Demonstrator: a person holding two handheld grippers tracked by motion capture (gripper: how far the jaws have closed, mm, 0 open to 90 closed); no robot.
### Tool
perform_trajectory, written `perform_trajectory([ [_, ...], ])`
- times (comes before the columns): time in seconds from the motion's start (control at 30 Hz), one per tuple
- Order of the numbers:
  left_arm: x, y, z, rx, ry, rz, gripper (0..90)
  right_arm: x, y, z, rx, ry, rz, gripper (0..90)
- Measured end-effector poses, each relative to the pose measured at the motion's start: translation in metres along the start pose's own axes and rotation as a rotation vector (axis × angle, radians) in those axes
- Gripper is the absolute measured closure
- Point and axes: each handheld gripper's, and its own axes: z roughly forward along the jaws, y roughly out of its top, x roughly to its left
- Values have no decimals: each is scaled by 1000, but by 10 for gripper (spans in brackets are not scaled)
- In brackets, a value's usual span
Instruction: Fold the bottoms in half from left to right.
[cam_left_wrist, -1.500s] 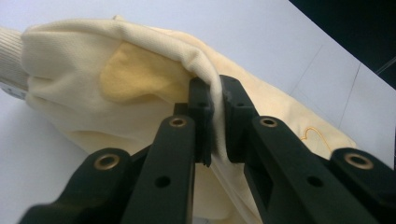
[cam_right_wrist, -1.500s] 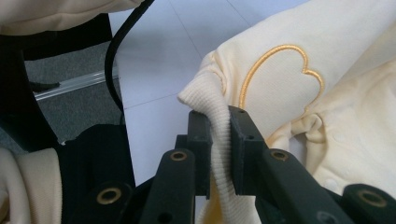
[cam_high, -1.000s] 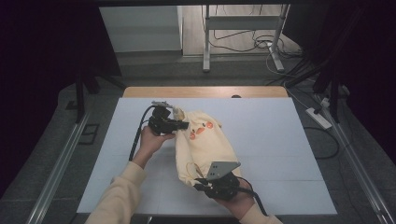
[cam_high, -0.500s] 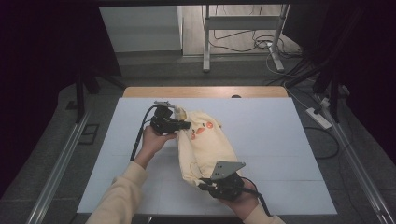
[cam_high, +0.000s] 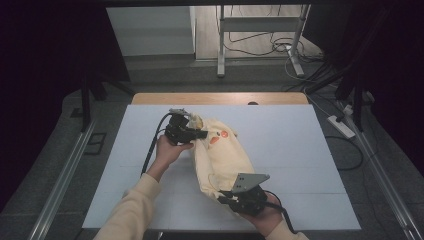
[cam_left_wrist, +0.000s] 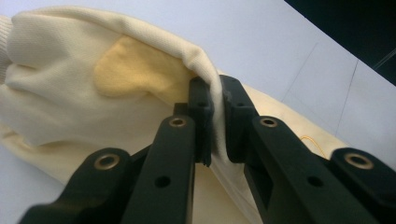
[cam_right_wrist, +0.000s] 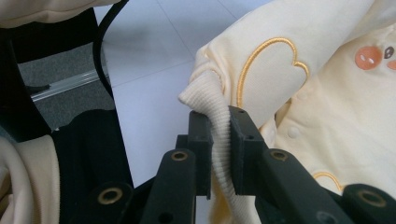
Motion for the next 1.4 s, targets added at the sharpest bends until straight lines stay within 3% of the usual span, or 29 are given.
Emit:
perform_trajectory([
  [0.73, -5, 7, 15, 6, 0, 19, 833, -6, -9, -12, 4, -25, 21, 806],
  [1.13, -6, 12, 30, 12, -12, -4, 833, -11, -15, -20, 5, -42, 37, 807],
  [1.4, -13, 18, 39, 20, -14, 7, 833, -11, -19, -27, 6, -51, 44, 810],
])
